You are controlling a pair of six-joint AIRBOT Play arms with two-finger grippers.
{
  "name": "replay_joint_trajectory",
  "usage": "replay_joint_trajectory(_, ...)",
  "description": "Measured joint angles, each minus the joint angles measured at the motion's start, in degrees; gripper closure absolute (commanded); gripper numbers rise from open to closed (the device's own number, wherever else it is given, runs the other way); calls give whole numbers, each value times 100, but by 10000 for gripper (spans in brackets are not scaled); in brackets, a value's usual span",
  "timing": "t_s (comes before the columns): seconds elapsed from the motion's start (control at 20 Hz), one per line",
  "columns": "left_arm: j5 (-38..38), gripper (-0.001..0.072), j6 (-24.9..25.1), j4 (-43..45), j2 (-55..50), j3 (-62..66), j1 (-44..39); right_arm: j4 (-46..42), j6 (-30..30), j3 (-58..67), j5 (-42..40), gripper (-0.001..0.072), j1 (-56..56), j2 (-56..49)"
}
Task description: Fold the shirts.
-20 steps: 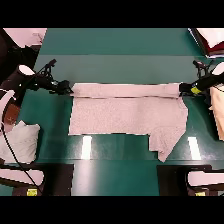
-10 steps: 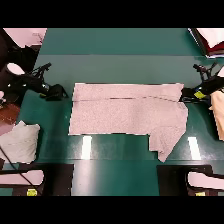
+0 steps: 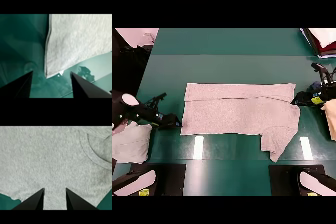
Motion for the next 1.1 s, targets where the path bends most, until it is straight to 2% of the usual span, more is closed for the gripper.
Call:
replay_joint_trajectory(0.35,293,182,96,-479,87,-452,2,157,-59,-66,0,407,0,164)
replay_joint_trajectory(0.4,313,215,98,-525,90,-470,2,164,-61,-66,7,407,0,168)
replay_joint_trajectory(0.45,345,398,101,-538,90,-483,2,164,-61,-68,11,407,0,175)
replay_joint_trajectory(0.5,428,524,107,-525,87,-496,0,164,-61,-70,26,407,0,175)
replay_joint_trajectory(0.65,446,542,173,-632,92,-505,2,160,-59,-76,96,406,0,179)
replay_joint_trajectory(0.7,470,681,186,-671,94,-505,2,157,-57,-79,122,406,0,179)
replay_joint_trajectory(1.0,448,687,278,-769,105,-470,2,153,101,-407,459,402,-590,286)
replay_joint_trajectory(1.1,404,687,299,-772,109,-402,2,149,173,-887,535,311,-1058,422)
